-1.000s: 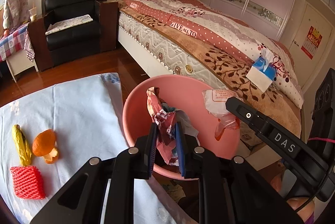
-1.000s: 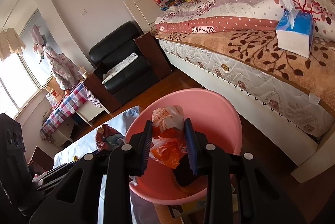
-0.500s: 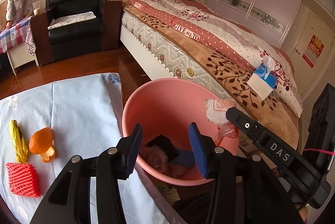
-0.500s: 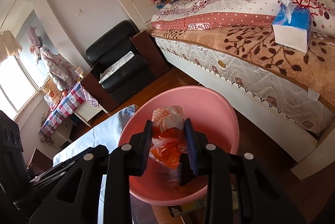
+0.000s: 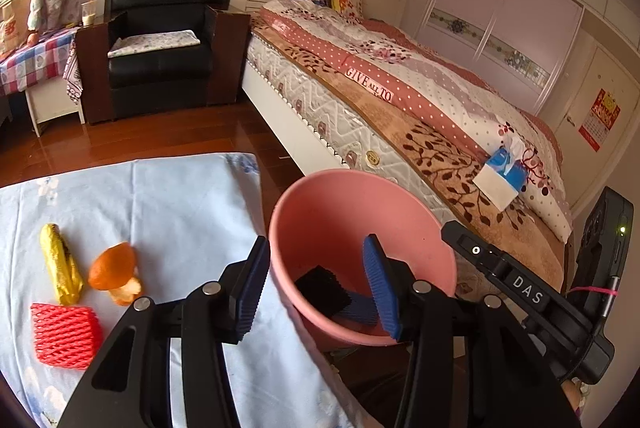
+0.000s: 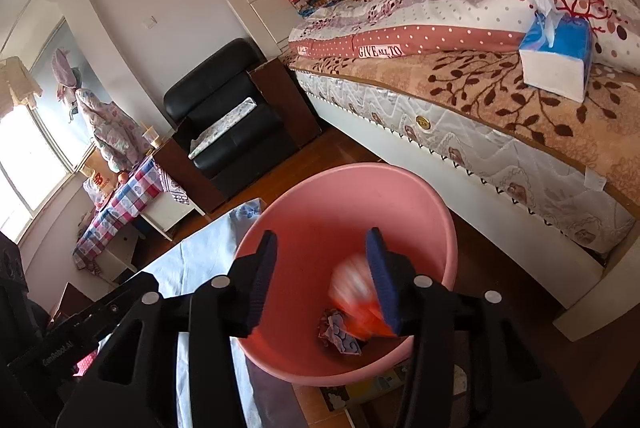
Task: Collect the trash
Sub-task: 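Move both open tools back to the yellow wrapper and orange peel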
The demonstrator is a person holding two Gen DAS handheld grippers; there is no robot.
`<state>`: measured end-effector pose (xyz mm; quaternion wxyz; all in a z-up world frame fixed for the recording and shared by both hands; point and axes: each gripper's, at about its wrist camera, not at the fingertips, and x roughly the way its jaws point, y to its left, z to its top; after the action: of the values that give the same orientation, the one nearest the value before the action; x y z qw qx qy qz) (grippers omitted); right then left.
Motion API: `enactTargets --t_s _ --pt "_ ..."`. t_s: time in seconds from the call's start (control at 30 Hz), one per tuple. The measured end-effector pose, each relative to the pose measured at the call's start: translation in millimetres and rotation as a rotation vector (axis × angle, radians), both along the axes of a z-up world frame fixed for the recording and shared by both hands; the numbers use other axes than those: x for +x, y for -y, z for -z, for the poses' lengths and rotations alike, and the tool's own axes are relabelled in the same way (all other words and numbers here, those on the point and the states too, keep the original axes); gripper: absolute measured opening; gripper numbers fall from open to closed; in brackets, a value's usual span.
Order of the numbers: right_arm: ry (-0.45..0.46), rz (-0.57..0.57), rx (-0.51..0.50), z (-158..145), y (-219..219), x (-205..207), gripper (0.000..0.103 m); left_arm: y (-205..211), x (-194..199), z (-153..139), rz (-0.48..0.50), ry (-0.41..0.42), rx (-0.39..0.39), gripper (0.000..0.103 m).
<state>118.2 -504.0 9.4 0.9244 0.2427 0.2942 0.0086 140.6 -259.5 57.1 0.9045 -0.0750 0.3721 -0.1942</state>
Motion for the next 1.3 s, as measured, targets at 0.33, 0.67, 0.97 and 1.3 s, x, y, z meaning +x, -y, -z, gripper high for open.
enactTargets --t_s 0.33,0.67,0.97,1.3 --pt "0.023 -0.058 -0.039 -15 -27 -11 0.048 -26 -18 -4 -0.038 0.019 0.011 0.048" --pt "0.027 -0.138 -0.071 -21 -66 -19 0.048 -80 -38 -5 -0.126 0.038 0.034 0.049" --pt "0.011 -0.21 -0.082 -17 -102 -18 0.048 -151 -50 0 -0.258 0.016 0.024 0.049" --pt "-0.032 -0.327 -0.093 -3 -150 -7 0.048 -222 -49 10 -0.4 -0.021 0.006 0.049"
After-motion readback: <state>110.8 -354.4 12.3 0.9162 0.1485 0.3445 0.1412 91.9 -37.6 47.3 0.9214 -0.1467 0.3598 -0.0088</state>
